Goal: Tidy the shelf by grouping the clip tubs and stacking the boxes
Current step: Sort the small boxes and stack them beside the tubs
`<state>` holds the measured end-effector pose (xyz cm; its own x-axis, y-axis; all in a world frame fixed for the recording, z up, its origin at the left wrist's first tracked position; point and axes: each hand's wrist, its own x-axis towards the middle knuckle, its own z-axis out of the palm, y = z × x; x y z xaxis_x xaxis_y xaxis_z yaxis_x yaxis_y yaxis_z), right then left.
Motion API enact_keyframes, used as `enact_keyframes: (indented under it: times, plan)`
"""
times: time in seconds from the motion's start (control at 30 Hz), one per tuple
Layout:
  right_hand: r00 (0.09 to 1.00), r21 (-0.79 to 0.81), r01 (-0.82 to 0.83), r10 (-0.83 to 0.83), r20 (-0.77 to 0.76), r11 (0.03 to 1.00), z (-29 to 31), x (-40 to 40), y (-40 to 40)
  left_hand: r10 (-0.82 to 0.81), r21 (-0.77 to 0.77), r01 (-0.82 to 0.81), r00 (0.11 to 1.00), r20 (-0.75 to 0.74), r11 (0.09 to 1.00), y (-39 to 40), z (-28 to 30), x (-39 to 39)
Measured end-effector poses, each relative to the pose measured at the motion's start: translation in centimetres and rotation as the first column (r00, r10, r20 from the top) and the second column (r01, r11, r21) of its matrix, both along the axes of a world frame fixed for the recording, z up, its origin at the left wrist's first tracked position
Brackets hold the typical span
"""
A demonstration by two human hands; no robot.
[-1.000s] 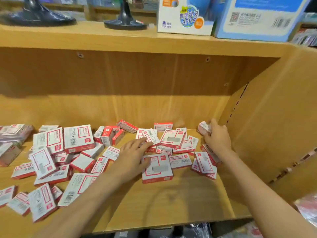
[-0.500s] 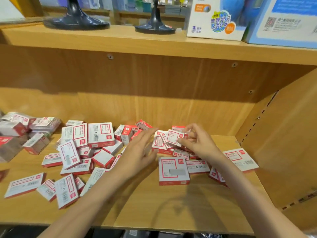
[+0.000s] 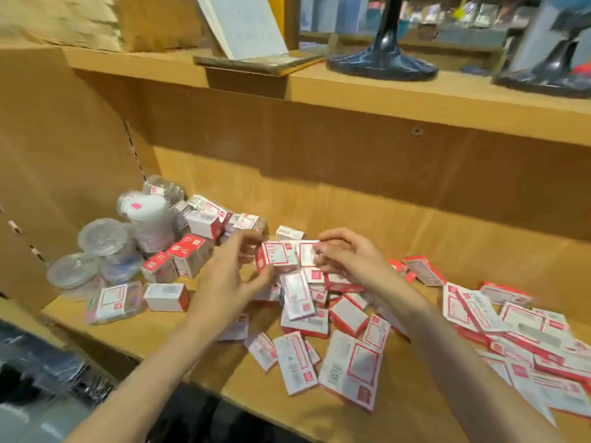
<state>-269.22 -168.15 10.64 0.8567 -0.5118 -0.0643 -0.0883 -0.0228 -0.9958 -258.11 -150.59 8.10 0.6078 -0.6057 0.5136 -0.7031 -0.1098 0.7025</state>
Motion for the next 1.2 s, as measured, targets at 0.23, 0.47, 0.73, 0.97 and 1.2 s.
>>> enact_keyframes:
  times: [0.23,0.47,0.73,0.97,1.2]
  plan:
    - [0.998,-0.072,0.025,-0.029,-0.051,0.997,-0.8,7.6,3.9,0.021,0.268,-0.069,0.984,0.177,0.961,5.8,-2.3,7.6]
    - [0.967,-0.080,0.240,-0.246,-0.070,0.967,-0.1,6.8,3.3,-0.004,0.389,-0.190,0.895,0.446,0.902,5.8,-4.1,9.4]
    - [0.899,-0.603,0.200,-0.390,-0.201,0.772,-0.9,-1.7,4.3,-0.205,0.280,0.115,0.927,0.314,0.953,4.0,-3.6,6.6]
    - [0.810,-0.882,-0.079,-0.486,-0.328,0.465,-3.8,-1.9,7.3,-0.324,0.410,0.224,0.926,0.192,0.884,2.0,-4.2,3.8]
    - [0.863,-0.771,0.061,-0.422,-0.278,0.634,-4.3,-2.4,5.9,-0.318,0.520,0.132,0.904,0.287,0.844,2.2,-4.7,2.7]
